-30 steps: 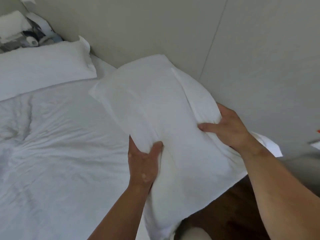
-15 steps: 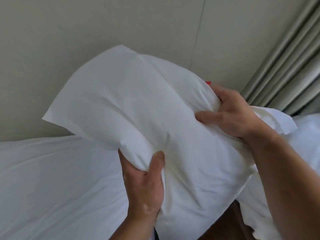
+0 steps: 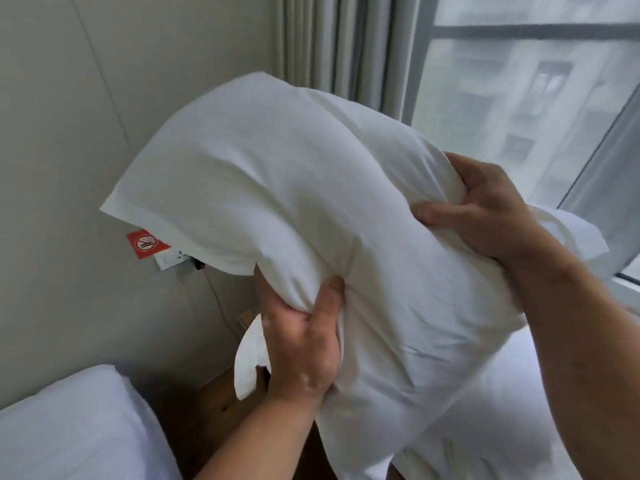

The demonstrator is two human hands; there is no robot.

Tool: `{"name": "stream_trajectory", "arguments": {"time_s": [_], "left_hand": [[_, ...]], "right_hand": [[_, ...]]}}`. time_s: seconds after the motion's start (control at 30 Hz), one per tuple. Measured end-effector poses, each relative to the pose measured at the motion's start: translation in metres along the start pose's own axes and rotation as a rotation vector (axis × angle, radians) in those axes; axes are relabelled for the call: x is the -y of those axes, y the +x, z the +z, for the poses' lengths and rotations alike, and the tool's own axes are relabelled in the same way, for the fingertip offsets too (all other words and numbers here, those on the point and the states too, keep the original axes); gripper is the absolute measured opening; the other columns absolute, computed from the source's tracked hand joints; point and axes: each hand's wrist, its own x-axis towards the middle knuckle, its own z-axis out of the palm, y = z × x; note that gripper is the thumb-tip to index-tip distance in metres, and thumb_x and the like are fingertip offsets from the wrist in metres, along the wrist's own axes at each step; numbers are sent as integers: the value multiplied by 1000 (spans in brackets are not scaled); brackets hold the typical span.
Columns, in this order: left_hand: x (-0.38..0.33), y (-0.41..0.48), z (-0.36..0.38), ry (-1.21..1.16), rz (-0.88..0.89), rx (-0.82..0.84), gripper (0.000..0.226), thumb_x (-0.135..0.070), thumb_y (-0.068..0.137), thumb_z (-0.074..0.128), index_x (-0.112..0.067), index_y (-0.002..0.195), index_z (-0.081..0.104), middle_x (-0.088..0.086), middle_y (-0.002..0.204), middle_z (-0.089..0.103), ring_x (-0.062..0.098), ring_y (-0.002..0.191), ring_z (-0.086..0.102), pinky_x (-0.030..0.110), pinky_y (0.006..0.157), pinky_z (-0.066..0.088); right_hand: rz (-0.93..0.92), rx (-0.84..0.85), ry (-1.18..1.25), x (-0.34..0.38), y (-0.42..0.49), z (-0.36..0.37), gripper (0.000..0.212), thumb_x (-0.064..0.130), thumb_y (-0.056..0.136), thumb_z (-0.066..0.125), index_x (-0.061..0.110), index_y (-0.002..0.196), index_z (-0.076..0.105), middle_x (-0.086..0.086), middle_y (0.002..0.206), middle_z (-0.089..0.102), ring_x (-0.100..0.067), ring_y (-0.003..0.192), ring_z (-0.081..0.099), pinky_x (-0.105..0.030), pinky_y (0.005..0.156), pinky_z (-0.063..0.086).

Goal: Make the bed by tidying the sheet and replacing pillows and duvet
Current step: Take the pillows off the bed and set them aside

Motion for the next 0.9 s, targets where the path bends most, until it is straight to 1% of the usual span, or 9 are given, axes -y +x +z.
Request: {"name": "stream_trajectory", "arguments": {"time_s": [0.23,0.37,0.47,0.53,0.6,0.67,0.73,0.83,0.9], "left_hand": [[-6,-46,123,-36,-21,197,70,-15,86,79,-29,143,43,-22,131,58,-1,125,54,16,104,43],[17,-81,180,148,-104,384,79,-49,76,79,-34,141,37,-13,142,51,4,132,49,22,114,33],[39,-95,195,301,-284,452,96,-69,62,75,-28,140,37,-4,141,52,13,134,48,20,114,29],[46,-86,193,390,-392,485,100,-72,64,74,-20,142,38,6,141,53,24,135,48,25,112,32],[49,-62,186,529,-423,495,90,-69,75,70,-14,139,40,13,141,48,31,134,45,31,109,33],[47,-28,180,703,-292,419,92,-84,70,56,-14,128,44,10,142,37,33,134,40,41,110,35],[47,8,181,830,-46,368,97,-91,66,42,-22,134,39,1,152,22,29,141,32,47,114,32],[54,58,197,1026,243,591,89,-89,74,32,-48,152,20,-12,166,-7,16,154,-5,51,124,3],[60,84,214,1138,291,776,87,-93,77,24,-54,154,13,-16,167,-15,12,152,-21,55,122,-10]], "right_hand": [[80,-174,-62,-61,-57,-133,43,16,69,86,28,109,73,21,85,69,6,79,61,-13,69,46],[227,-177,-148,-110,-83,-193,34,13,73,87,31,98,73,25,77,69,8,71,62,-11,63,45],[442,-99,-366,-155,-101,-209,43,39,79,82,33,120,69,16,105,74,-11,101,69,-19,81,48],[557,-121,-568,-177,-107,-202,59,49,86,72,31,140,55,2,135,63,-22,125,57,-31,103,43],[534,-165,-732,-174,-107,-180,61,51,93,57,35,150,41,-7,154,43,-29,139,41,-45,115,33],[494,-131,-721,-148,-112,-150,69,67,90,46,43,153,28,-8,165,20,-31,150,23,-53,121,20],[497,10,-685,-121,-124,-121,98,95,70,30,48,155,11,-2,168,-2,-31,154,1,-59,120,6],[440,174,-777,-123,-138,-102,118,105,55,28,52,152,-12,4,165,-22,-31,152,-21,-67,118,-4],[419,179,-738,-146,-134,-113,119,105,54,33,56,150,-16,7,165,-21,-27,151,-23,-67,117,-4]]}}
